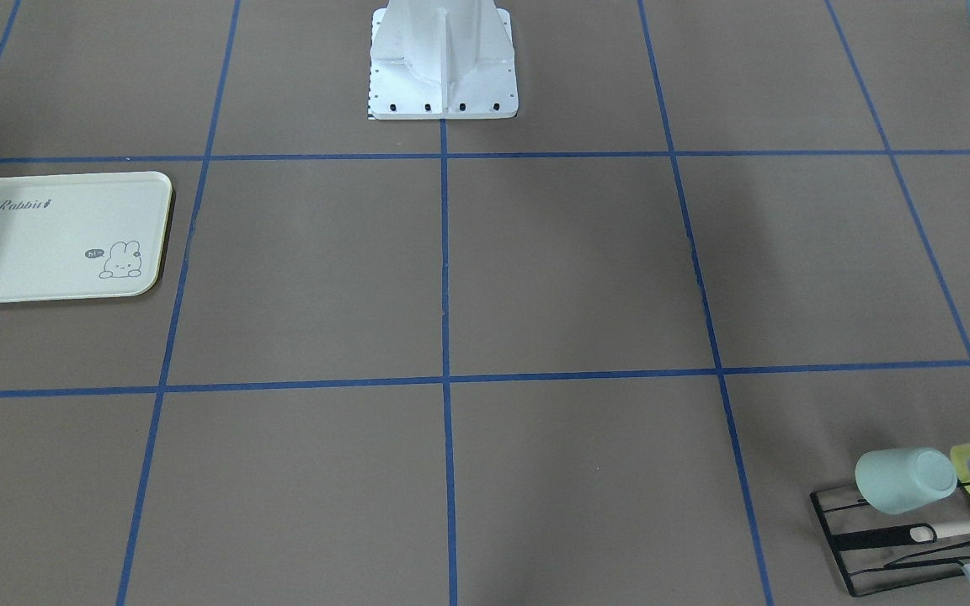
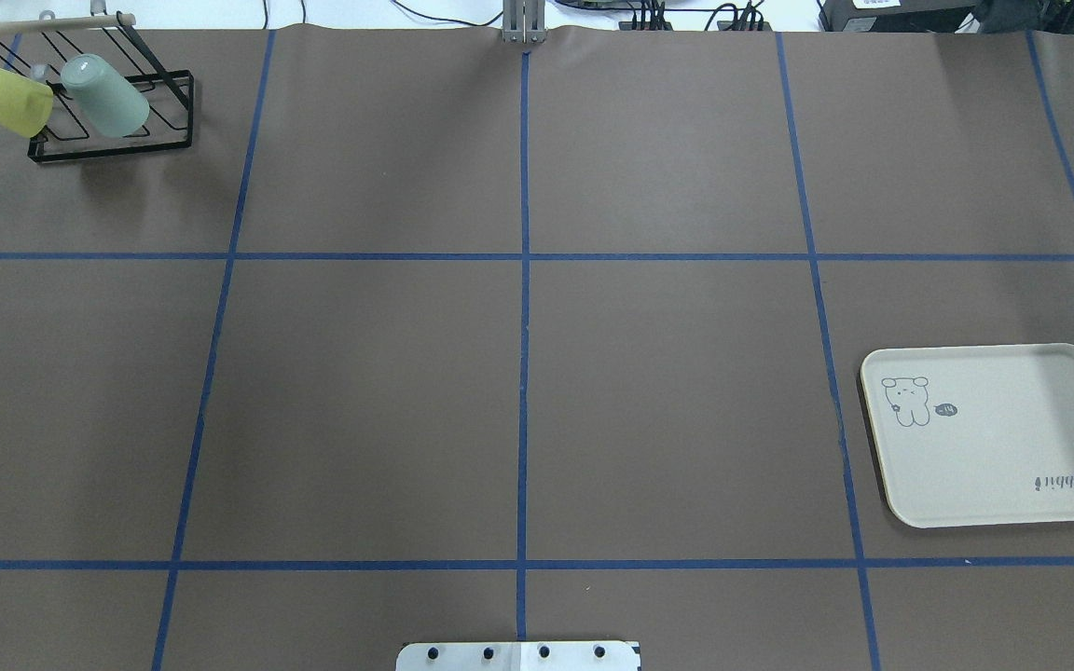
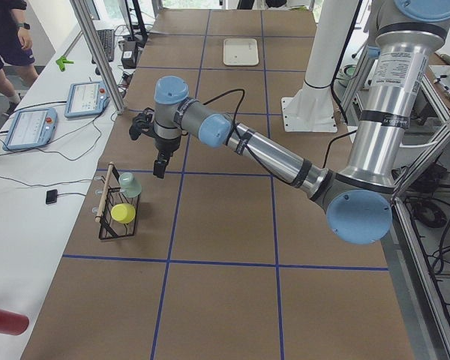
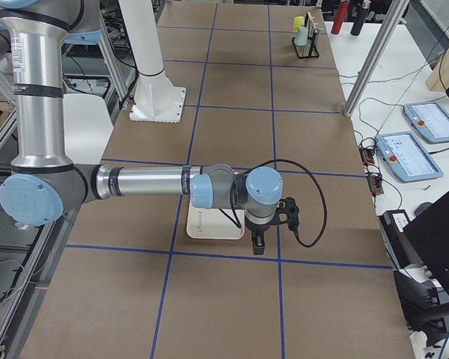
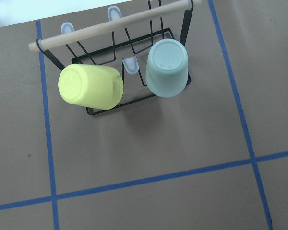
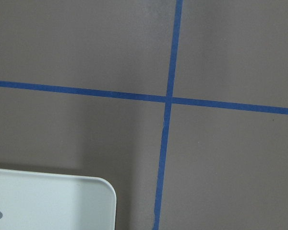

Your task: Left arm grabs green cup and hands to right arm on tray

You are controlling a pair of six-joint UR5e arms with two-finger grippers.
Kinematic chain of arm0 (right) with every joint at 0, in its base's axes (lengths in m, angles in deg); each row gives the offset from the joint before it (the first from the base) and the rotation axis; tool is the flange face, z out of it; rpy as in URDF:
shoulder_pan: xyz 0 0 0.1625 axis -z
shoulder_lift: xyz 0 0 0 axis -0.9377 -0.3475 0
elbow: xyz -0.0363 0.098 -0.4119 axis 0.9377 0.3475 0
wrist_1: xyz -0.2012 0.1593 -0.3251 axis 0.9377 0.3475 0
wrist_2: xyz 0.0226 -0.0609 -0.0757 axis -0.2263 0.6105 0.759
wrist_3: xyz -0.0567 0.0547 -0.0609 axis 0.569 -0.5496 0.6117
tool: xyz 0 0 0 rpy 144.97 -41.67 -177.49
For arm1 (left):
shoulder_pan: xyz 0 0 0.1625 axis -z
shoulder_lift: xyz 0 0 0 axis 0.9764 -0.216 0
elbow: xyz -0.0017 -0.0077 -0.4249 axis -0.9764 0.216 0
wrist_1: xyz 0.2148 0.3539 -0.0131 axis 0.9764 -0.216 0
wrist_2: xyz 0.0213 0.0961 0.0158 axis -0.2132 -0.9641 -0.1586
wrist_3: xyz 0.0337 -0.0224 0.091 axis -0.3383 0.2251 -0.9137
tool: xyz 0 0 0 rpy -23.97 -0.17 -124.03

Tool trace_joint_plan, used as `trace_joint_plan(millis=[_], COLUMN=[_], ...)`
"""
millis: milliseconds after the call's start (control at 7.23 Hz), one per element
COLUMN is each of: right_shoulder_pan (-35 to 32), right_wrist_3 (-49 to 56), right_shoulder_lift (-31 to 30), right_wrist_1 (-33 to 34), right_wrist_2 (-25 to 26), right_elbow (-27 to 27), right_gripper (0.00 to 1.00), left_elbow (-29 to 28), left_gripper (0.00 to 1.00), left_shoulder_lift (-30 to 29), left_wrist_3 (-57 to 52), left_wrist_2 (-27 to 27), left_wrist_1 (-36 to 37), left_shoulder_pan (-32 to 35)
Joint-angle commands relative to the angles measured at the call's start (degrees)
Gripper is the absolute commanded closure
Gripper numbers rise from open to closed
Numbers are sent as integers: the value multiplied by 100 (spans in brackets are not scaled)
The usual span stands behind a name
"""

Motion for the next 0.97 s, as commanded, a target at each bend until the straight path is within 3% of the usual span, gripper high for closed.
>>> trace_joint_plan(millis=[0,415,553,830], right_shoulder_pan=[0,0,0,9], right_wrist_3=[0,0,0,0], right_shoulder_lift=[-10,-28,-11,-2], right_wrist_1=[0,9,9,9], right_wrist_2=[10,106,211,230], right_elbow=[-31,-48,-40,-40], right_gripper=[1,1,1,1], left_elbow=[-149,-210,-419,-1164], left_gripper=[0,0,0,0], left_shoulder_lift=[52,-87,-236,-351], left_wrist_3=[1596,2288,2463,2711], left_wrist_2=[-1019,-2673,-3261,-4116], left_wrist_1=[-1268,-1766,-1835,-2771], left_shoulder_pan=[-502,-1100,-1355,-1734])
